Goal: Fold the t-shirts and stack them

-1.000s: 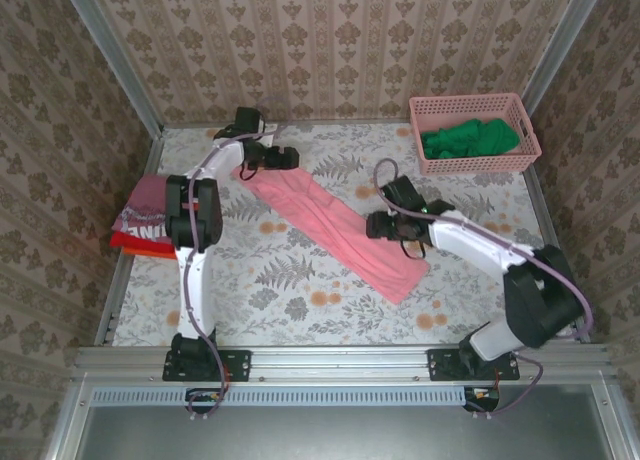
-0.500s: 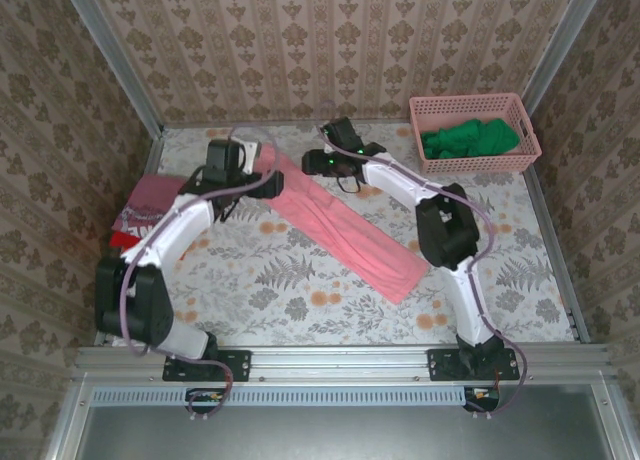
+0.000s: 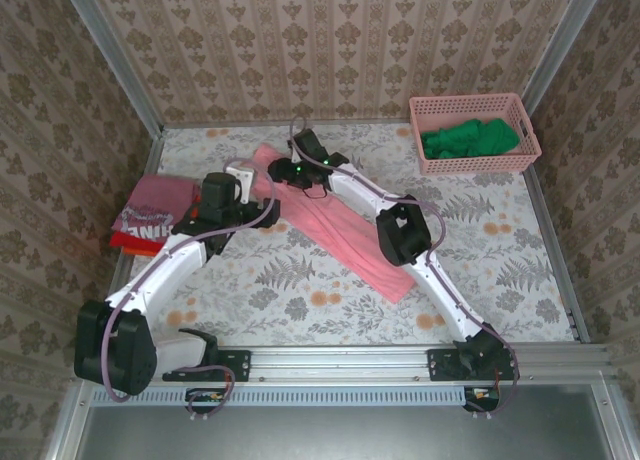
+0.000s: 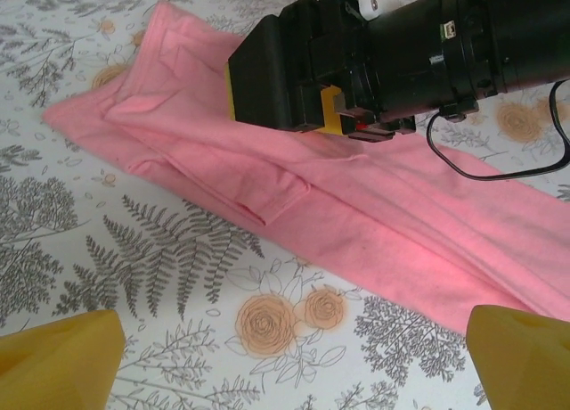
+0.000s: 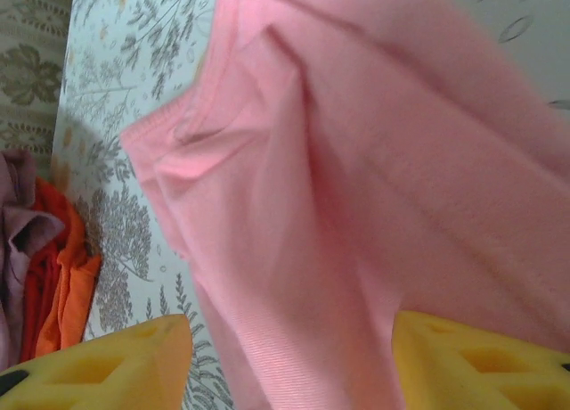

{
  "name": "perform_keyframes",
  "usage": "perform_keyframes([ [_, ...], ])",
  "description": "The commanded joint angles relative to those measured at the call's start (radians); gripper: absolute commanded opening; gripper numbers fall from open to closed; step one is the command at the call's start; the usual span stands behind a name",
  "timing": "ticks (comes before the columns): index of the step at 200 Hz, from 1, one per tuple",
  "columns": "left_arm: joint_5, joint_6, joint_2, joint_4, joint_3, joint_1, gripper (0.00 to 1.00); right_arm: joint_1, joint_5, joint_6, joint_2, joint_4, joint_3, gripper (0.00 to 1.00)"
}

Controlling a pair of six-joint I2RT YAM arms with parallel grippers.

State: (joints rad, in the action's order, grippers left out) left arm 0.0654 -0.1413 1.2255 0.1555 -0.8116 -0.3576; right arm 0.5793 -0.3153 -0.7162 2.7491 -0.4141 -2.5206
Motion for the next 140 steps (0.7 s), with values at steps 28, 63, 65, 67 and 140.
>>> perform_keyframes([
  [28, 0.080, 0.038, 0.087, -0.099, -0.039, -0.050, 1.00, -0.135, 0.070, 0.003, 0.019, -0.214, -0.009, 0.64],
  [63, 0.132, 0.081, 0.160, -0.128, -0.082, -0.085, 1.00, -0.217, 0.131, 0.033, -0.063, -0.194, 0.122, 0.64],
  [65, 0.133, 0.083, 0.163, -0.130, -0.085, -0.086, 1.00, -0.223, 0.137, 0.034, -0.067, -0.195, 0.126, 0.64],
  [67, 0.134, 0.083, 0.167, -0.131, -0.088, -0.089, 1.00, -0.228, 0.142, 0.037, -0.071, -0.196, 0.129, 0.64],
  [140, 0.275, 0.070, 0.294, -0.229, -0.113, -0.138, 0.99, -0.358, 0.184, 0.127, -0.213, -0.183, 0.239, 0.65],
])
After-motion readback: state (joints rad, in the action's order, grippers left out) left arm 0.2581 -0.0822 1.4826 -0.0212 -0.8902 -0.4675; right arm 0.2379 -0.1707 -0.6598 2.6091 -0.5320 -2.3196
